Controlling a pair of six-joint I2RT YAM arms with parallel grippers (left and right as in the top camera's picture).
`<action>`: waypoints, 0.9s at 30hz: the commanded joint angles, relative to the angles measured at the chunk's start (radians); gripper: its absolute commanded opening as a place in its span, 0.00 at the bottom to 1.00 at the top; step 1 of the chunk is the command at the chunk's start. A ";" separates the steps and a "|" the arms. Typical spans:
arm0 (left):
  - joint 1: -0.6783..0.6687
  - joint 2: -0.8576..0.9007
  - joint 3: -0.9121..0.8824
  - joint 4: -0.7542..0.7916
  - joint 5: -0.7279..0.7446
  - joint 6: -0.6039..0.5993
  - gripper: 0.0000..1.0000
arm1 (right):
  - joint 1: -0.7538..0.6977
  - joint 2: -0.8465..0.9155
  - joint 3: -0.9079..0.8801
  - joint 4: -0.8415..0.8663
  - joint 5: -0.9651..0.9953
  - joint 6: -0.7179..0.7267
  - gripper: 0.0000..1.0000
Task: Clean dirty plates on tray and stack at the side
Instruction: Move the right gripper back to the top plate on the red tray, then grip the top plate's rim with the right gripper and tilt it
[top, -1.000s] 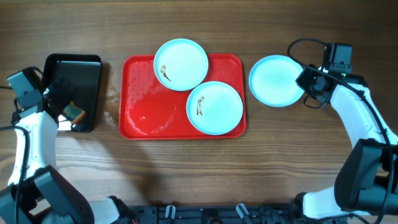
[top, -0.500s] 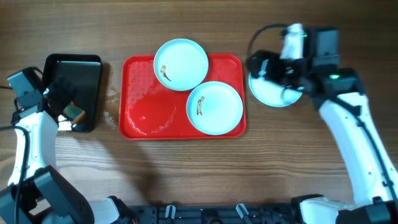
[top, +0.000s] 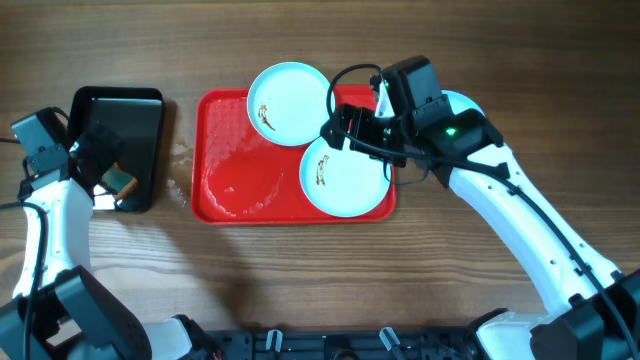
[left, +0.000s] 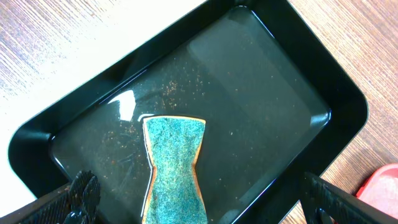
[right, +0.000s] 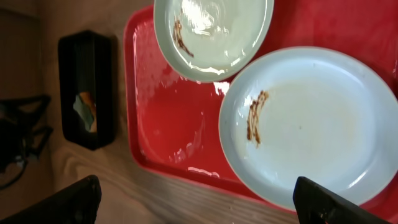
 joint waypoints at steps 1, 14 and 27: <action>0.005 -0.003 -0.001 0.003 0.001 0.002 1.00 | 0.000 0.050 0.022 0.113 0.071 -0.135 1.00; 0.005 -0.003 -0.001 0.003 0.001 0.002 1.00 | -0.007 0.441 0.029 0.650 0.287 -0.272 0.99; 0.005 -0.003 -0.001 0.003 0.001 0.002 1.00 | -0.034 0.645 0.379 0.275 0.209 -0.270 0.96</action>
